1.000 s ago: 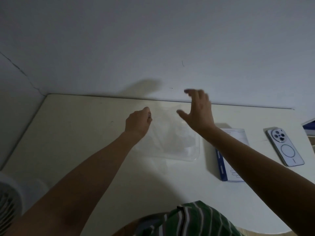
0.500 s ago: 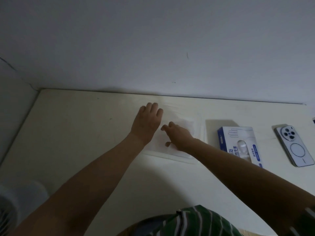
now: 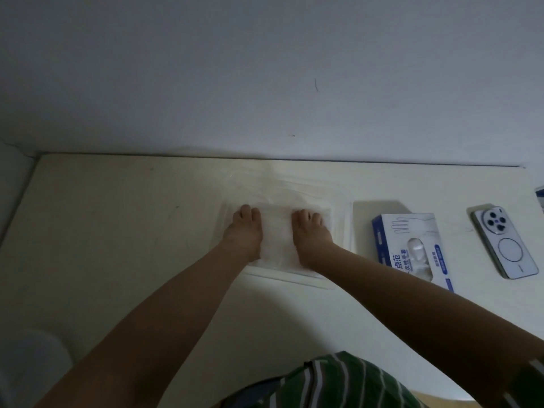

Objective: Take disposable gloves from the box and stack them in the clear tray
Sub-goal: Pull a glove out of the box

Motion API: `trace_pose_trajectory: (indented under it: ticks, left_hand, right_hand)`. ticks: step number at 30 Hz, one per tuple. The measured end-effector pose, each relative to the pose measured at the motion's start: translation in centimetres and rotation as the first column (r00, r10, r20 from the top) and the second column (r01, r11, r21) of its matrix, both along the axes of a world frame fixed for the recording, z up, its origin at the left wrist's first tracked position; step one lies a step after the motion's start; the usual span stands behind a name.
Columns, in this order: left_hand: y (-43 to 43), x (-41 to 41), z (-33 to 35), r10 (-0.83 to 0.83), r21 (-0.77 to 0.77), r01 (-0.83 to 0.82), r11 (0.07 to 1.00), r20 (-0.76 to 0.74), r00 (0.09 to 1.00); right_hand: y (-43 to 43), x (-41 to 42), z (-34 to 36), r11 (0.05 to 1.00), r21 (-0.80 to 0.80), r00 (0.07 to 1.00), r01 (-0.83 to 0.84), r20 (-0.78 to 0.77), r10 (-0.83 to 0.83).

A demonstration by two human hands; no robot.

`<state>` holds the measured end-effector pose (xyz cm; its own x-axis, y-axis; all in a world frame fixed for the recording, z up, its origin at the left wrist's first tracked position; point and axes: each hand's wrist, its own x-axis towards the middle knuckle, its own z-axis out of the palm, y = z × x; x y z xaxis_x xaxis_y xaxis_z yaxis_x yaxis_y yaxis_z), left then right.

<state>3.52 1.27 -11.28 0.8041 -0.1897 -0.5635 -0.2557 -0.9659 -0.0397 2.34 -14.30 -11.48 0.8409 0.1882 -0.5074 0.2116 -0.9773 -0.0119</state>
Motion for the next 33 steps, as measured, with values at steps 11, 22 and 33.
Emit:
trace_pose_trajectory:
  ticks: [11,22,33]
  left_hand:
    - [-0.5,0.3,0.7,0.106,-0.06,-0.112,0.992,-0.098,0.989]
    - [-3.6,-0.3,6.4,0.146,-0.148,-0.103,0.984,0.317,0.937]
    - [-21.2,-3.4,9.5,0.086,-0.607,0.116,0.786,0.294,0.952]
  right_hand:
    - [0.1,-0.1,1.2,1.0,0.006,1.0,-0.014,-0.026,0.014]
    - [-5.2,1.1,10.8,0.849,0.484,0.962,-0.21,0.259,0.09]
    - [-22.6,-4.8,7.2,0.895,0.398,0.959,0.204,0.105,-0.265]
